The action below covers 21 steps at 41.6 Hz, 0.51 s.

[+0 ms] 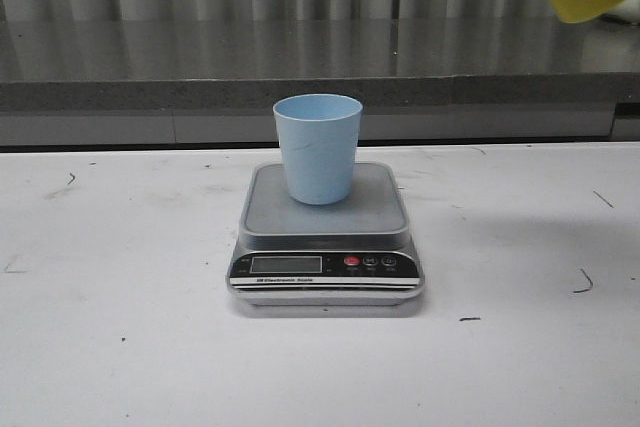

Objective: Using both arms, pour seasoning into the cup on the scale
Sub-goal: 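Turn the bottle upright and move it back with the right gripper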

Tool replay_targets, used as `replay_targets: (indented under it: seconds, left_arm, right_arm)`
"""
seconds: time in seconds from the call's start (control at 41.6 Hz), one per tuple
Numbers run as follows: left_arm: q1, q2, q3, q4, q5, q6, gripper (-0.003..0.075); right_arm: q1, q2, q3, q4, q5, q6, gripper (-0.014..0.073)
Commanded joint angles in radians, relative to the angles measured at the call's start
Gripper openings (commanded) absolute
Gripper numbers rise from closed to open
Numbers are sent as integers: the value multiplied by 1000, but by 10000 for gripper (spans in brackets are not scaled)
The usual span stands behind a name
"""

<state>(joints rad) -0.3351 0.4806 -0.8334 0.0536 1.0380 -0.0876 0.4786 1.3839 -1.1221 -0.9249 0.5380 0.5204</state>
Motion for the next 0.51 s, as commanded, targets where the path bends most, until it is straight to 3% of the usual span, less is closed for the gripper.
replay_targets:
  seconds: [0.0,0.168,0.313,0.481]
  left_arm:
    - [1,7,-26,-2,-66,-3,369]
    - [1,7,-26,-2,-66,-3,369]
    - [1,7,-26,-2,-66,-3,368]
    - [1,7,-26,-2,-66,-3,369]
  right_arm:
    - [-58,-92,68,-94,-182,78,351]
    - [-219,-118,226,-116,-481,188,351]
    - [-345,-95,328,-106,-742,195,348]
    - [-450,-39,392,-46,-944,189,348]
